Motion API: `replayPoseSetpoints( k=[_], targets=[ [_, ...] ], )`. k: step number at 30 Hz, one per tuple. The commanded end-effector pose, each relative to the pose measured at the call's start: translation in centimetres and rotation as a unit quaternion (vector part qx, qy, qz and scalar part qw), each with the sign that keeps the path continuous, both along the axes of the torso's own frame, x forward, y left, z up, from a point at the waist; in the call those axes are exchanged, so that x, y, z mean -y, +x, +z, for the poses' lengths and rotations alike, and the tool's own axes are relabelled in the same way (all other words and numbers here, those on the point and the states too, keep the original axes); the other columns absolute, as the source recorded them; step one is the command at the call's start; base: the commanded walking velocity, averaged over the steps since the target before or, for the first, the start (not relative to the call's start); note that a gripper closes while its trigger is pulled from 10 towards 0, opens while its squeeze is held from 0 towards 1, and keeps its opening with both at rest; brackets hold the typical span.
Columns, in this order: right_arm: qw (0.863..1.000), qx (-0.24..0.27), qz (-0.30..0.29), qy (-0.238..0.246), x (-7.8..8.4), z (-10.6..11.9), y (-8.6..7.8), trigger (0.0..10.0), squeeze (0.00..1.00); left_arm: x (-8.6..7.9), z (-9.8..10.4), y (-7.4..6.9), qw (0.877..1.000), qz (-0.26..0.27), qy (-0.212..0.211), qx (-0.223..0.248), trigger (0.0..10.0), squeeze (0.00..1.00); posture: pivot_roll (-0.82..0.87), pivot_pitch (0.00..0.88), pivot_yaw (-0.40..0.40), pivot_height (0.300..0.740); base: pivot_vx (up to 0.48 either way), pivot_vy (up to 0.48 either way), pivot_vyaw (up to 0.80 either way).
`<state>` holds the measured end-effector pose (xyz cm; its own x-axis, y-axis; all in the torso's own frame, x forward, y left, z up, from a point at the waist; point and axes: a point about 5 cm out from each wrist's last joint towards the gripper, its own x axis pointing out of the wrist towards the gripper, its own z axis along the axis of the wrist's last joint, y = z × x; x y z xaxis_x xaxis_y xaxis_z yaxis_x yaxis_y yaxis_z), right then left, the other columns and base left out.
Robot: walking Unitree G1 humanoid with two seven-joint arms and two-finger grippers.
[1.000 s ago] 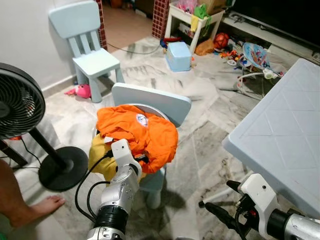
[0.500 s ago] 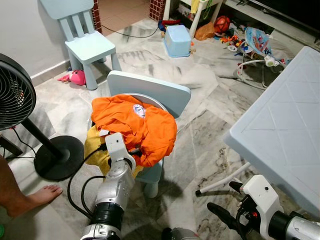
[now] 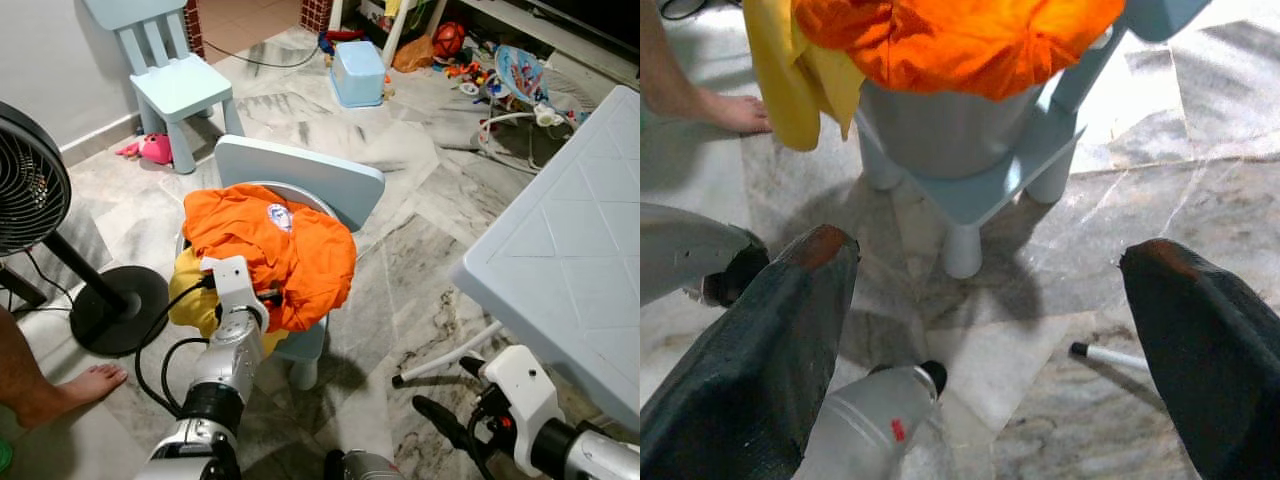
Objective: Hang hanger
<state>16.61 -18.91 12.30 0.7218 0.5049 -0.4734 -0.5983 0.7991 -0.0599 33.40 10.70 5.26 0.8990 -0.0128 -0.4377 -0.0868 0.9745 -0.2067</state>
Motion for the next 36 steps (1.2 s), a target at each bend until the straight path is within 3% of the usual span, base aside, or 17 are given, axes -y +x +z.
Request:
replayPoseSetpoints(
  k=[1,6,8,9,10,23,26,30,36],
  targets=[
    [1.000,-0.003,-0.005,-0.008,0.1,-0.2,-0.1,10.0,0.00,1.4,0.2,0.0,1.000,-0.024,-0.001,0.005,10.0,0.00,-0.32,0.237,-0.131,0.740,0.000,0.000,0.00],
    [1.000,-0.001,-0.005,-0.007,0.0,-0.3,0.1,10.0,0.00,1.8,0.0,-0.1,1.000,-0.027,-0.011,0.000,10.0,0.00,-0.32,0.236,-0.129,0.740,0.000,0.000,0.00],
    [1.000,0.001,0.000,-0.004,-0.4,-0.3,0.2,10.0,0.00,1.7,-0.5,-0.3,0.999,-0.026,-0.023,-0.008,0.9,0.00,-0.32,0.233,-0.127,0.740,0.000,0.000,0.00],
    [1.000,0.001,0.000,-0.004,-0.4,-0.3,0.2,10.0,0.00,1.7,-0.5,-0.3,0.999,-0.026,-0.023,-0.008,0.9,0.00,-0.32,0.233,-0.127,0.740,0.000,0.000,0.00],
    [1.000,0.001,0.002,-0.004,-0.4,-0.3,0.3,10.0,0.00,1.8,-0.5,-0.3,0.999,-0.033,-0.034,-0.007,0.0,0.00,-0.32,0.232,-0.127,0.740,0.000,0.000,0.00],
    [1.000,0.007,0.000,-0.005,-0.6,-0.4,0.9,10.0,0.00,1.2,-0.9,-0.2,0.999,-0.028,-0.041,-0.018,0.0,0.00,-0.32,0.225,-0.116,0.740,0.000,0.000,0.00],
    [1.000,0.009,-0.002,-0.006,-0.6,-0.5,1.0,10.0,0.00,0.5,-0.8,-0.1,0.999,-0.007,-0.030,-0.012,0.0,0.00,-0.32,0.222,-0.114,0.740,0.000,0.000,0.00],
    [1.000,0.015,-0.011,-0.008,-0.4,-0.5,1.3,10.0,0.00,-1.7,0.0,0.2,0.999,0.047,-0.011,0.015,0.0,0.00,-0.31,0.220,-0.112,0.740,0.000,0.000,0.00],
    [1.000,0.017,-0.013,-0.009,-0.6,-0.7,1.5,10.0,0.00,-2.6,-0.1,0.3,0.998,0.056,-0.007,0.020,0.0,0.00,-0.31,0.221,-0.112,0.740,0.000,0.000,0.00]
  ],
)
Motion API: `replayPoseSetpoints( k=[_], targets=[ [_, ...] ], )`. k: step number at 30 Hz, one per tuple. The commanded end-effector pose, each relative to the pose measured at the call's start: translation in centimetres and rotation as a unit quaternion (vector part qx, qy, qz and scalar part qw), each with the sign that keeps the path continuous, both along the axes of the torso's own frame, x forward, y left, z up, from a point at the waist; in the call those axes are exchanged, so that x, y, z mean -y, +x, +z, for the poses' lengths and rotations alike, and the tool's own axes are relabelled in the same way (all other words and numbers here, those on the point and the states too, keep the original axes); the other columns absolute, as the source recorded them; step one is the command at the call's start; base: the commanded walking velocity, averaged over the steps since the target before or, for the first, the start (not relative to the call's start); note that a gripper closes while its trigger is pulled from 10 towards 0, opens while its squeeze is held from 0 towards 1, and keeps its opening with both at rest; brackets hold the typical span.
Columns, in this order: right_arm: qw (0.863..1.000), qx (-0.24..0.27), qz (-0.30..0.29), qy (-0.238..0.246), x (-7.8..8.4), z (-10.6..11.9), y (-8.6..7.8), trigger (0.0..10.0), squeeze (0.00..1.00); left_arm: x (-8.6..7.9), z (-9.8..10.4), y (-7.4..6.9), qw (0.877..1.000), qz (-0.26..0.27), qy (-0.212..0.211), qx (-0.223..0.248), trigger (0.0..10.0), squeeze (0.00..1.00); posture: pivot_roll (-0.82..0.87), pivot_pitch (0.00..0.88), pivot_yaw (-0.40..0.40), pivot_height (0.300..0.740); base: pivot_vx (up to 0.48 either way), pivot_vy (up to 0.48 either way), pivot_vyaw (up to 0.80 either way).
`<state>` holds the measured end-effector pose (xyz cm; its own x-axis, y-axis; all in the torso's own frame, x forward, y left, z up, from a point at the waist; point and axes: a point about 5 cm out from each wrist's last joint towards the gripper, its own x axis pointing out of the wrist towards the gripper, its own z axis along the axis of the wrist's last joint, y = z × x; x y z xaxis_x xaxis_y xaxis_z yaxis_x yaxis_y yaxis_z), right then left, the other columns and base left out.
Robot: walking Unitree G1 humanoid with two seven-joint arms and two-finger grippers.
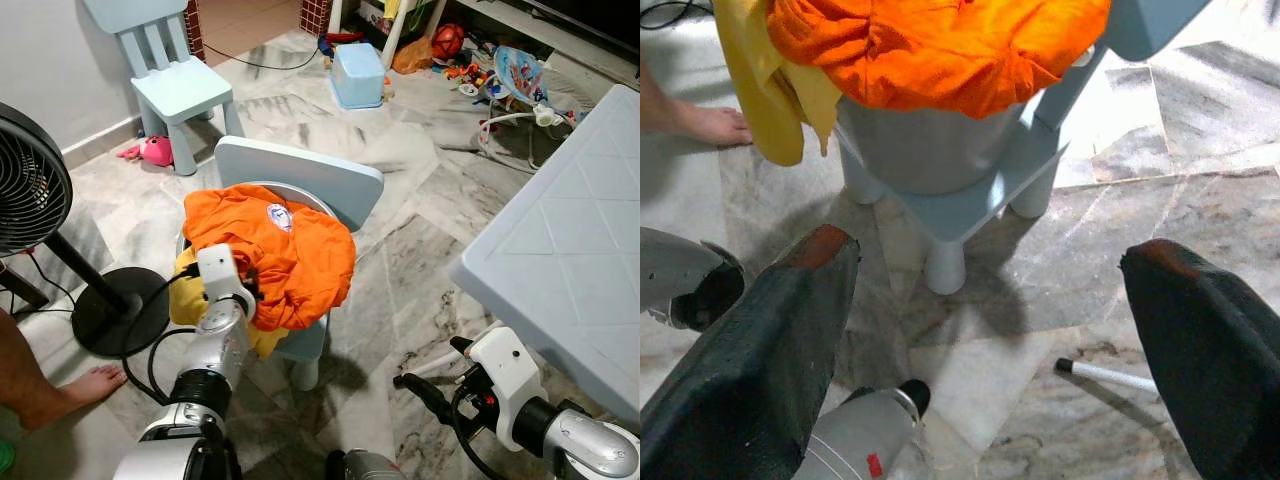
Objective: Hang hanger
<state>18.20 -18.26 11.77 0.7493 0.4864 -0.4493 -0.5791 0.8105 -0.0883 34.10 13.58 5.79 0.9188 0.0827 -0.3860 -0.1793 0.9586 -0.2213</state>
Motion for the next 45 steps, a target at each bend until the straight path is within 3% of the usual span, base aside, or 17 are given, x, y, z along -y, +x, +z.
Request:
replayPoseSetpoints(
  k=[1,8,10,11,15,16,18,22,28,39,45],
  targets=[
    [1.000,-0.001,-0.003,-0.005,0.1,-0.2,0.0,10.0,0.00,0.2,-0.7,-0.5,1.000,0.002,-0.002,-0.010,0.0,0.00,-0.31,0.221,-0.113,0.740,0.000,0.000,0.00],
    [1.000,0.006,-0.006,-0.011,0.3,-0.1,0.3,10.0,0.00,0.9,-0.5,-0.3,1.000,-0.018,0.001,-0.011,0.0,0.00,-0.31,0.220,-0.111,0.740,0.000,0.000,0.00],
    [1.000,0.009,-0.008,-0.012,0.3,-0.1,0.5,10.0,0.00,1.6,0.2,0.0,1.000,-0.022,0.003,0.000,0.4,0.00,-0.31,0.219,-0.110,0.740,0.000,0.000,0.00],
    [1.000,0.009,-0.008,-0.012,0.3,-0.1,0.5,10.0,0.00,2.1,0.6,0.1,1.000,-0.026,0.007,0.008,10.0,0.00,-0.31,0.218,-0.109,0.740,0.000,0.000,0.00],
    [1.000,0.010,-0.006,-0.011,0.2,-0.1,0.5,10.0,0.00,4.0,1.6,-0.1,0.999,-0.020,-0.021,0.024,10.0,0.00,-0.30,0.216,-0.106,0.740,0.000,0.000,0.00],
    [1.000,0.011,-0.006,-0.011,0.1,-0.1,0.5,10.0,0.00,4.6,1.7,-0.5,0.999,-0.010,-0.023,0.026,10.0,1.00,-0.30,0.213,-0.105,0.740,0.000,0.000,0.00],
    [1.000,0.011,-0.006,-0.010,0.1,-0.1,0.5,10.0,0.00,4.8,1.7,-0.7,0.999,-0.005,-0.025,0.027,10.0,1.00,-0.30,0.211,-0.105,0.740,0.000,0.000,0.00],
    [1.000,0.013,-0.006,-0.010,0.1,-0.2,0.7,10.0,0.00,6.3,1.6,-2.6,0.998,0.018,-0.052,0.011,10.0,1.00,-0.30,0.208,-0.102,0.740,0.000,0.000,0.00],
    [1.000,0.014,-0.005,-0.010,0.1,-0.3,0.8,10.0,0.00,8.4,1.5,-4.7,0.998,0.001,-0.069,-0.012,10.0,1.00,-0.29,0.204,-0.100,0.740,0.000,0.000,0.00],
    [1.000,0.013,-0.003,-0.011,0.1,-0.4,0.8,10.0,0.00,8.5,0.9,-5.2,0.997,0.000,-0.065,-0.040,10.0,1.00,-0.29,0.209,-0.099,0.740,0.000,0.000,0.00],
    [1.000,0.012,0.001,-0.010,-0.1,-0.4,0.8,10.0,0.00,8.8,-0.5,-6.7,0.996,-0.010,-0.052,-0.070,10.0,1.00,-0.29,0.211,-0.098,0.740,0.000,0.000,0.00]
  ],
)
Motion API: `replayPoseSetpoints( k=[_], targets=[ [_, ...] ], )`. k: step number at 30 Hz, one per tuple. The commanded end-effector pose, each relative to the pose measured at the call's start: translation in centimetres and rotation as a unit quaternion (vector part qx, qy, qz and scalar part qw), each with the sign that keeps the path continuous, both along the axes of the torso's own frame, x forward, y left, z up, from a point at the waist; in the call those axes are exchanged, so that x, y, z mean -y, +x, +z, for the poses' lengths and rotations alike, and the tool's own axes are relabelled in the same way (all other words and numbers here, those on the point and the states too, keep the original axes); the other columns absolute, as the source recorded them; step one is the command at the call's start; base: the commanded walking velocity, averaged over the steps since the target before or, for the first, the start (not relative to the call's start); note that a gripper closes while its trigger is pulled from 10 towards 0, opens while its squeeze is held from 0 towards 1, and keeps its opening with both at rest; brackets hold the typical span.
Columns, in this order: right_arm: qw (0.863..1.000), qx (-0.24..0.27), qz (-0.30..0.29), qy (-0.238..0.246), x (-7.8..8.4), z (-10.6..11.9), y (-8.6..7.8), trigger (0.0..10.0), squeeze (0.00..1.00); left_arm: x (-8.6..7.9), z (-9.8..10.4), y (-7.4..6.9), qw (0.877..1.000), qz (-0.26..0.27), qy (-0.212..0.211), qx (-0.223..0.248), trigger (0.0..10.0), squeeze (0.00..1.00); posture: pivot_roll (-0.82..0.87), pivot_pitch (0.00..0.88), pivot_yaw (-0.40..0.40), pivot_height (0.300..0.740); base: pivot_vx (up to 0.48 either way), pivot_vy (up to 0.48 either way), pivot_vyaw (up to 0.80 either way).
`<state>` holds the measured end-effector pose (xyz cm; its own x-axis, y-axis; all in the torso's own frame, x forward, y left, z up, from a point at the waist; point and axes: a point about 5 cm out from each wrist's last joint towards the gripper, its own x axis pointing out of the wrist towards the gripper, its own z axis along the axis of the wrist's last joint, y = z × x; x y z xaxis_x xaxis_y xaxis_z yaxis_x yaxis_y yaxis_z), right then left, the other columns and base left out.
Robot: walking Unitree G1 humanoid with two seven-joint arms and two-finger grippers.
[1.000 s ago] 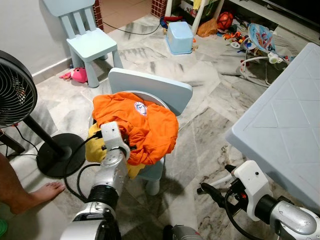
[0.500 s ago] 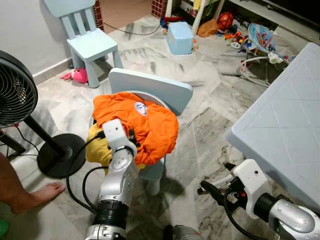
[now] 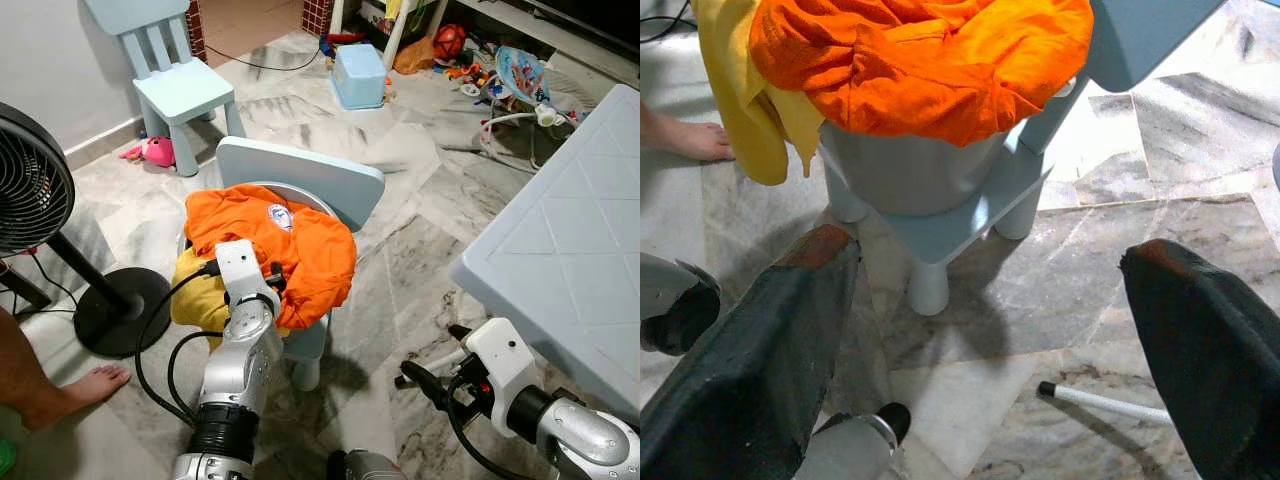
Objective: Hang hanger
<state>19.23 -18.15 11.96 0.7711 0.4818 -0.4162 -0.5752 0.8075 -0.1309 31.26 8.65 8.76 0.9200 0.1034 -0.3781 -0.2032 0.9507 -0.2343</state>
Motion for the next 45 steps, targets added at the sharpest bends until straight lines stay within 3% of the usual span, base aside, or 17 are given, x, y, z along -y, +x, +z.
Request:
replayPoseSetpoints(
  k=[1,2,6,14,20,23,26,27,29,30,31,40,41,42,43,44,45],
  targets=[
    [1.000,-0.015,0.000,-0.003,0.0,-0.6,-0.2,10.0,0.00,3.9,-3.7,-4.0,0.996,-0.027,-0.045,-0.071,10.0,0.60,-0.29,0.211,-0.098,0.740,0.000,0.000,0.00],
    [1.000,-0.015,0.001,-0.003,0.0,-0.7,-0.2,10.0,0.00,3.7,-4.0,-4.1,0.996,-0.031,-0.040,-0.068,10.0,0.00,-0.29,0.212,-0.099,0.740,0.000,0.000,0.00],
    [1.000,-0.016,0.006,-0.004,-0.1,-0.6,-0.2,10.0,0.00,2.9,-5.4,-4.7,0.994,-0.015,-0.033,-0.101,10.0,0.00,-0.30,0.211,-0.098,0.740,0.000,0.000,0.00],
    [1.000,-0.017,0.011,-0.008,0.0,-0.8,0.1,10.0,0.00,1.7,-4.0,-4.8,0.997,-0.025,-0.006,-0.067,10.0,0.00,-0.27,0.205,-0.093,0.740,0.000,0.000,0.00],
    [1.000,-0.015,0.017,0.000,-0.6,-0.9,0.5,10.0,0.00,0.4,-5.5,-5.9,0.996,-0.012,-0.006,-0.093,10.0,0.00,-0.26,0.203,-0.093,0.740,0.000,0.000,0.00],
    [1.000,-0.015,0.021,0.001,-0.8,-1.0,0.5,10.0,0.00,0.7,-6.0,-5.9,0.995,-0.016,-0.012,-0.103,8.5,0.00,-0.25,0.201,-0.095,0.740,0.000,0.000,0.00],
    [1.000,-0.013,0.022,0.000,-0.7,-1.0,0.6,10.0,0.00,0.7,-6.2,-5.7,0.994,-0.019,-0.014,-0.104,4.2,0.00,-0.26,0.197,-0.098,0.740,0.000,0.000,0.00],
    [1.000,-0.012,0.022,-0.001,-0.7,-0.9,0.7,10.0,0.00,0.6,-6.3,-5.5,0.994,-0.019,-0.015,-0.104,3.4,0.00,-0.26,0.195,-0.098,0.740,0.000,0.000,0.00],
    [1.000,-0.010,0.020,-0.003,-0.5,-0.9,0.7,10.0,0.00,0.5,-6.4,-5.4,0.994,-0.019,-0.015,-0.103,3.4,0.00,-0.27,0.195,-0.098,0.740,0.000,0.000,0.00],
    [1.000,-0.009,0.018,-0.005,-0.4,-0.8,0.8,10.0,0.00,0.5,-6.2,-5.1,0.995,-0.024,-0.015,-0.093,4.3,0.00,-0.27,0.193,-0.098,0.740,0.000,0.000,0.00],
    [1.000,-0.008,0.017,-0.005,-0.3,-0.8,0.8,10.0,0.00,0.5,-5.8,-4.7,0.996,-0.036,-0.006,-0.077,10.0,0.00,-0.27,0.193,-0.097,0.740,0.000,0.000,0.00],
    [1.000,-0.007,0.018,-0.005,-0.4,-0.9,0.7,10.0,0.00,1.1,-2.6,-3.1,0.998,-0.065,0.018,0.005,10.0,0.00,-0.27,0.191,-0.097,0.740,0.000,0.000,0.00],
    [1.000,-0.007,0.018,-0.005,-0.5,-0.9,0.7,10.0,0.00,1.0,-2.7,-3.1,0.998,-0.063,0.015,0.005,9.0,0.00,-0.26,0.190,-0.098,0.740,0.000,0.000,0.00],
    [1.000,-0.007,0.019,-0.005,-0.5,-0.9,0.8,10.0,0.00,0.9,-3.0,-3.1,0.998,-0.060,0.013,0.001,4.4,0.00,-0.26,0.189,-0.098,0.740,0.000,0.000,0.00],
    [1.000,-0.006,0.019,-0.005,-0.5,-0.9,0.8,10.0,0.00,0.6,-3.6,-3.2,0.998,-0.052,0.011,-0.012,3.3,0.00,-0.26,0.189,-0.098,0.740,0.000,0.000,0.00],
    [1.000,-0.006,0.020,-0.005,-0.5,-0.9,0.8,10.0,0.00,0.5,-3.8,-3.3,0.999,-0.050,0.010,-0.016,3.3,0.00,-0.27,0.188,-0.099,0.740,0.000,0.000,0.00],
    [1.000,-0.005,0.020,-0.005,-0.5,-0.9,0.9,10.0,0.00,0.4,-4.0,-3.3,0.999,-0.050,0.008,-0.019,2.6,0.00,-0.27,0.188,-0.099,0.740,0.000,0.000,0.00]
  ],
)
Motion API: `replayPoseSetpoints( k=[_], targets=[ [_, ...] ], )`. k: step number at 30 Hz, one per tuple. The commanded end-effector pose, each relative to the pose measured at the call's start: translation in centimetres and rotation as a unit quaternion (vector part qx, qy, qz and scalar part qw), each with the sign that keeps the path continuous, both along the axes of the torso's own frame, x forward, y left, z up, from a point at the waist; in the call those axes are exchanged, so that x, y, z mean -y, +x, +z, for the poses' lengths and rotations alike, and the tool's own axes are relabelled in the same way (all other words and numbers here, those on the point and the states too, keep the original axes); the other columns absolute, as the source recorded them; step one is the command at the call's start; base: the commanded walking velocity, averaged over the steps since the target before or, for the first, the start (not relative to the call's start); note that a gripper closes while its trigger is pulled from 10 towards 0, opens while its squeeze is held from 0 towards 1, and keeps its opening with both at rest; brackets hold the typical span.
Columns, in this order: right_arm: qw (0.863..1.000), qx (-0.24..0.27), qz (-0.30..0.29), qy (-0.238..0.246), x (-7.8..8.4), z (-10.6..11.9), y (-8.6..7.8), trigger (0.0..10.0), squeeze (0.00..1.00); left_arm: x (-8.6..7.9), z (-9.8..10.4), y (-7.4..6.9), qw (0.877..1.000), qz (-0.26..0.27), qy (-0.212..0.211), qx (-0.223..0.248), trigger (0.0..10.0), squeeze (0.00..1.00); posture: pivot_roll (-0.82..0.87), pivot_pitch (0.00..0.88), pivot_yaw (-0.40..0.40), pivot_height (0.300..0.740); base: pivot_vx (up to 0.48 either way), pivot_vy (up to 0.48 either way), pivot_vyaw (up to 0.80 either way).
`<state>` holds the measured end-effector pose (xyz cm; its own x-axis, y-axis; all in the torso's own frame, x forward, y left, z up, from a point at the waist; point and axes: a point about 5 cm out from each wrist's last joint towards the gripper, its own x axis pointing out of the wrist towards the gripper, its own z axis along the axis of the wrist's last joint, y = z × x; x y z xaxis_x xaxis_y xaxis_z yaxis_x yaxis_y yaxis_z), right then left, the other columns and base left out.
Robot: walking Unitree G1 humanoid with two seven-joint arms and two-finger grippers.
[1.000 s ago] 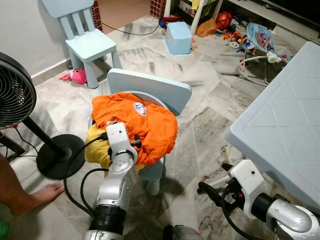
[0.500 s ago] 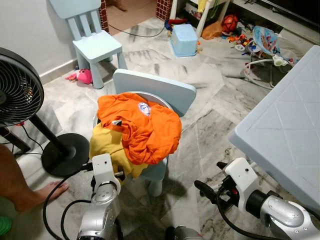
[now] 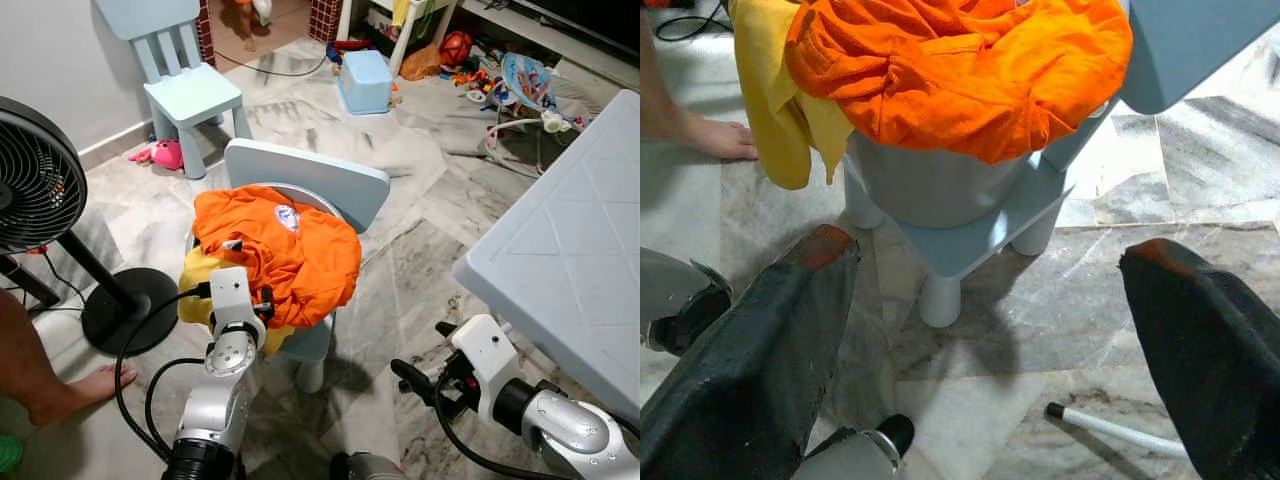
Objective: Hang hanger
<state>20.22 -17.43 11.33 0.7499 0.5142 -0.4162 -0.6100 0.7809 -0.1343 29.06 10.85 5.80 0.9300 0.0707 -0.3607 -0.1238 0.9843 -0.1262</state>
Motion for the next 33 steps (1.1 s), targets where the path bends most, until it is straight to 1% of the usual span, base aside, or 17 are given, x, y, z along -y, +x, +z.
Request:
replayPoseSetpoints(
  k=[1,2,3,4,5,6,7,12,13,16,17,28,33],
  targets=[
    [1.000,-0.006,-0.002,-0.004,0.2,-0.3,-0.1,10.0,0.00,2.6,-1.0,-1.1,0.999,-0.008,-0.047,-0.025,2.6,0.00,-0.27,0.188,-0.099,0.740,0.000,0.000,0.00],
    [1.000,-0.005,-0.002,-0.004,0.2,-0.3,-0.1,10.0,0.00,2.5,-1.3,-1.1,0.998,-0.008,-0.047,-0.029,0.5,0.00,-0.27,0.189,-0.100,0.740,0.000,0.000,0.00],
    [1.000,-0.005,-0.002,-0.004,0.2,-0.2,0.0,10.0,0.00,2.4,-1.6,-1.1,0.998,-0.008,-0.046,-0.032,1.5,0.00,-0.27,0.189,-0.103,0.740,0.000,0.000,0.00],
    [1.000,-0.004,-0.002,-0.004,0.2,-0.2,0.0,10.0,0.00,2.3,-1.7,-1.1,0.998,-0.008,-0.045,-0.034,1.5,0.00,-0.27,0.189,-0.103,0.740,0.000,0.000,0.00],
    [1.000,-0.004,-0.003,-0.005,0.3,-0.2,0.0,10.0,0.00,2.2,-1.9,-1.0,0.998,-0.009,-0.043,-0.035,4.9,0.00,-0.27,0.189,-0.103,0.740,0.000,0.000,0.00],
    [1.000,-0.004,-0.003,-0.005,0.3,-0.2,0.0,10.0,0.00,2.2,-2.0,-0.9,0.998,-0.010,-0.042,-0.035,4.9,0.00,-0.27,0.189,-0.103,0.740,0.000,0.000,0.00],
    [1.000,-0.004,-0.003,-0.006,0.3,-0.2,0.0,10.0,0.00,2.1,-2.0,-0.8,0.998,-0.010,-0.042,-0.036,10.0,0.00,-0.27,0.191,-0.106,0.740,0.000,0.000,0.00],
    [1.000,-0.005,-0.004,-0.006,0.4,-0.1,-0.2,10.0,0.00,1.9,-2.2,-0.1,0.999,-0.015,-0.036,-0.033,10.0,0.00,-0.28,0.193,-0.110,0.740,0.000,0.000,0.00],
    [1.000,-0.006,-0.003,-0.008,0.4,-0.1,-0.4,10.0,0.00,2.0,-2.1,0.5,0.999,-0.016,-0.035,-0.029,10.0,0.00,-0.30,0.196,-0.114,0.740,0.000,0.000,0.00],
    [1.000,-0.007,-0.002,-0.009,0.5,-0.1,-0.5,10.0,0.00,2.0,-1.9,0.8,0.999,-0.017,-0.034,-0.023,10.0,0.00,-0.30,0.197,-0.114,0.740,0.000,0.000,0.00],
    [1.000,-0.008,-0.003,-0.012,0.6,-0.1,-0.6,10.0,0.00,2.0,-1.7,1.2,0.999,-0.016,-0.034,-0.019,10.0,0.00,-0.30,0.197,-0.114,0.740,0.000,0.000,0.00],
    [1.000,-0.011,-0.004,-0.015,0.8,-0.1,-0.9,10.0,0.00,1.4,-1.7,1.8,1.000,0.001,-0.023,-0.012,10.0,0.00,-0.30,0.193,-0.118,0.740,0.000,0.000,0.00],
    [1.000,-0.012,-0.002,-0.014,0.7,-0.2,-0.8,10.0,0.00,0.1,-2.4,1.7,1.000,0.013,-0.009,-0.018,10.0,0.00,-0.30,0.192,-0.121,0.740,0.000,0.000,0.00]
  ],
)
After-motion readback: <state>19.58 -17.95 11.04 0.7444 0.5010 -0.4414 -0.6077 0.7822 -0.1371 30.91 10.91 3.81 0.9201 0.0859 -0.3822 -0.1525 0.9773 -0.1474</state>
